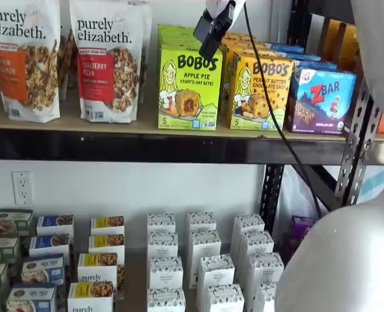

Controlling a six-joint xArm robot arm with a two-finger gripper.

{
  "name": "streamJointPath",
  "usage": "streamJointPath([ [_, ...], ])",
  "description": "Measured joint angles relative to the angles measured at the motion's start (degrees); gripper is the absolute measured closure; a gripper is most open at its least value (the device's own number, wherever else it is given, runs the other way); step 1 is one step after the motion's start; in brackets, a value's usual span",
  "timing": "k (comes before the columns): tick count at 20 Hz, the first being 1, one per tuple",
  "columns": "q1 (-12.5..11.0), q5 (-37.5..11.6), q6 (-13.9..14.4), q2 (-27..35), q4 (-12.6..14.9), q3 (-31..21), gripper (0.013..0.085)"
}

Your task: Pick the green box on the top shelf, the fourth from the left

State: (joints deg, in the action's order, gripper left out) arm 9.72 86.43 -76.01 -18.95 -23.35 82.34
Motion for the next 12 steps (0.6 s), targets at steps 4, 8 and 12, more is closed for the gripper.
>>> streamJointPath([
  [4, 0.1, -1.9, -0.2, 0.7, 0.7, 0.1, 0.013],
  [8, -0.2, -3.0, -0.7, 1.7, 0.8, 0.5, 0.013],
  [12, -0.7, -2.8, -1.3, 3.2, 1.0, 1.6, 0.013],
])
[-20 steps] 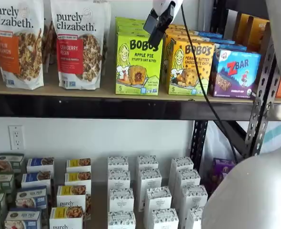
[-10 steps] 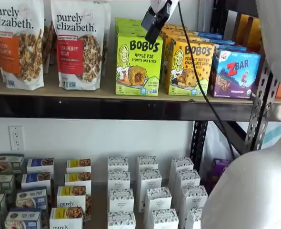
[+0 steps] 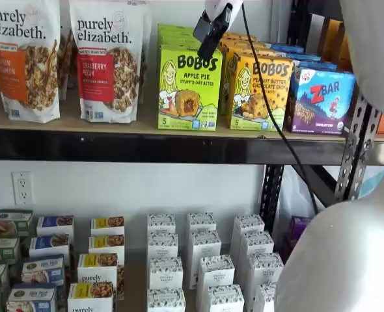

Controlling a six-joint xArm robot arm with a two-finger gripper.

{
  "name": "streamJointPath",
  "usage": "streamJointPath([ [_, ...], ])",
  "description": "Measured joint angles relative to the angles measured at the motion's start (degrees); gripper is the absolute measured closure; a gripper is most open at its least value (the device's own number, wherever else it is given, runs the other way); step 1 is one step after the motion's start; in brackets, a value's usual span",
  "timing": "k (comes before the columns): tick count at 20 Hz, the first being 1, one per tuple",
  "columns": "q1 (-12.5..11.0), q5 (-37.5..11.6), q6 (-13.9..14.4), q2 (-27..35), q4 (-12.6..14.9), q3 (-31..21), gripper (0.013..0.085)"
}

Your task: Pick the green box on the top shelf, the fourth from the left

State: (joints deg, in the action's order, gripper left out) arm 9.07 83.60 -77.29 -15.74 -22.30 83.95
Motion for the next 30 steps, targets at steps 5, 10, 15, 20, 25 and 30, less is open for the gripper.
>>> streamJointPath([
  [5, -0.7, 1.0, -0.8, 1.8, 0.8, 1.6, 0.013],
  [10, -1.0, 2.7, -1.3, 3.7, 2.3, 3.6, 0.013],
  [15, -0.6, 4.5, -1.3, 5.3, 4.6, 5.2, 0.013],
  [20, 0.1, 5.3, -0.8, 6.1, 6.1, 6.0, 0.013],
  [25, 1.0, 4.6, -0.1, 6.0, 6.6, 5.5, 0.013],
  [30, 1.3, 4.4, 0.4, 5.9, 5.9, 5.7, 0.013],
])
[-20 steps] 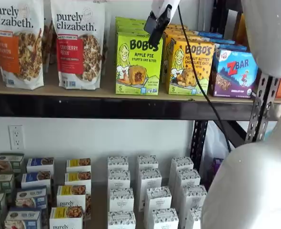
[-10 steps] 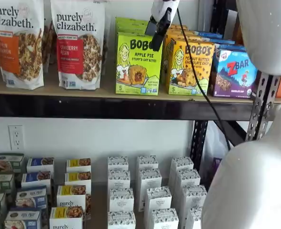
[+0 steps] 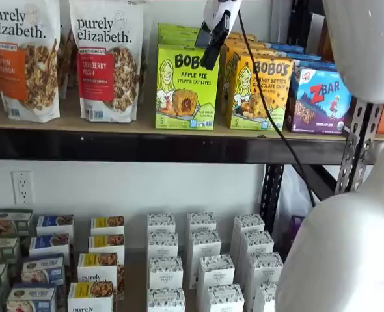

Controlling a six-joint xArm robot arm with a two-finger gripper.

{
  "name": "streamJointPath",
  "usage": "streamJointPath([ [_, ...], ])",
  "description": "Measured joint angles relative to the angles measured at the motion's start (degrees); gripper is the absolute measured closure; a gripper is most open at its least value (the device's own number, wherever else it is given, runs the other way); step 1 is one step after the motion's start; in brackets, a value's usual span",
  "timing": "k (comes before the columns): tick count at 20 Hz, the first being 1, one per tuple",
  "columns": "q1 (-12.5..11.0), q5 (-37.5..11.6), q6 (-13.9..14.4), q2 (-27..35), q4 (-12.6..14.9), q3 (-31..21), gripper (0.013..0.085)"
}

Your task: Pick the green box on the top shelf, the fourth from the left

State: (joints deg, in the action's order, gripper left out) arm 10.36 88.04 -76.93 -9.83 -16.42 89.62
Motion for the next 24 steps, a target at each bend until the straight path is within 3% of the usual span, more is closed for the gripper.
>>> streamJointPath([
  [10, 0.2, -2.3, 0.5, -0.9, -0.3, -0.5, 0.013],
  [24, 2.1, -0.5, 1.6, 0.1, 3.5, -0.4, 0.013],
])
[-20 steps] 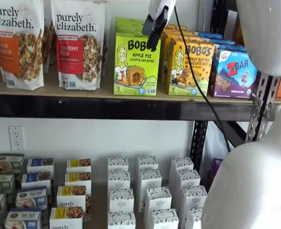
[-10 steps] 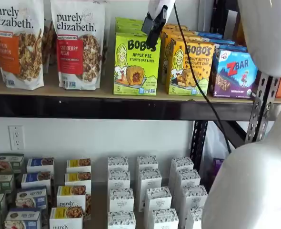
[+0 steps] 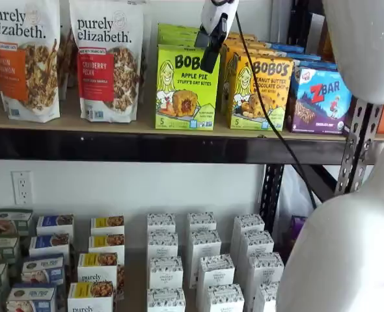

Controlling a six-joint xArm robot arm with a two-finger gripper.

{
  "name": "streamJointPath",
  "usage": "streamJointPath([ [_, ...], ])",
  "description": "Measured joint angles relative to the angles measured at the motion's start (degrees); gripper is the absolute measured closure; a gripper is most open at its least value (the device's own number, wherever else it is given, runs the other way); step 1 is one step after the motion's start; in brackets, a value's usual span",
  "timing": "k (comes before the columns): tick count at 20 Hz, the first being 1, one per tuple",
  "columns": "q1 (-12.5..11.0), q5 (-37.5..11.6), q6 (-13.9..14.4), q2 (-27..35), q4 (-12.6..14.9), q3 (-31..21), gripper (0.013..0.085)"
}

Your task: Pick the green box on the top shelf, the fourth from the left

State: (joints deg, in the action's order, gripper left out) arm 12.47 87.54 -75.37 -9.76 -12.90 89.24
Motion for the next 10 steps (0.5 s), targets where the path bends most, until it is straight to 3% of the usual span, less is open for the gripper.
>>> streamJointPath([
  [10, 0.9, -0.5, 0.7, -0.3, 0.6, -0.7, 0.013],
])
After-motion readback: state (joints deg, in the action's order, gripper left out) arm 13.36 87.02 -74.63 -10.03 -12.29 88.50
